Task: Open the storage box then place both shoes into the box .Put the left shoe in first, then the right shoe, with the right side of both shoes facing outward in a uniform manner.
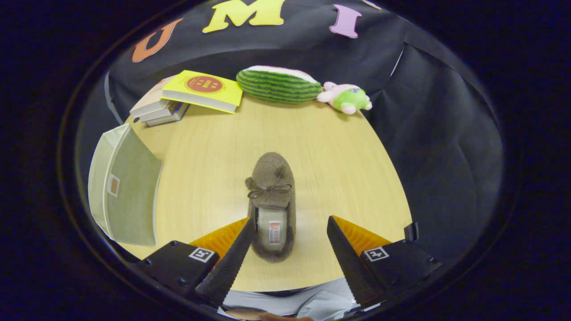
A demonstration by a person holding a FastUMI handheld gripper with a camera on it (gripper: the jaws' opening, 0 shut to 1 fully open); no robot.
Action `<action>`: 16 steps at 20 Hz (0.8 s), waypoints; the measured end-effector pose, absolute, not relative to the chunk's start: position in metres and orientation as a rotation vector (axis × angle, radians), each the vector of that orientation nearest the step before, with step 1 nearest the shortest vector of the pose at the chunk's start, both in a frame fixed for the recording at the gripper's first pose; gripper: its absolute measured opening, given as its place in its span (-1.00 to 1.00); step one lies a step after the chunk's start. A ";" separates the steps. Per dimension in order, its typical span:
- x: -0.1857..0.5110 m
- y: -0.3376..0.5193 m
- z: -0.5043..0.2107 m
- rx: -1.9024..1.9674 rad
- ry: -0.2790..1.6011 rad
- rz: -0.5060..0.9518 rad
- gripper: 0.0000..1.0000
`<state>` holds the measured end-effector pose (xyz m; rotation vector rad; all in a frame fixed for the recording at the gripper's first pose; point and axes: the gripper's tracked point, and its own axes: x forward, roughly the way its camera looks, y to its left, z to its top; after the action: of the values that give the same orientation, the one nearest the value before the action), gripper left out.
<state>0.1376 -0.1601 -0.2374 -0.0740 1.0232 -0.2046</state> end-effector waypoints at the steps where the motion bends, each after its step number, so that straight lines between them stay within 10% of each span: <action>1: 0.139 -0.164 -0.247 -0.086 1.046 -0.200 1.00; 7: 0.152 -0.189 -0.292 -0.134 1.155 -0.231 0.70; 16: 0.164 -0.177 -0.324 0.010 1.235 -0.150 -0.85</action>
<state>0.1645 -0.1769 -0.3242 0.0098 1.2354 -0.1501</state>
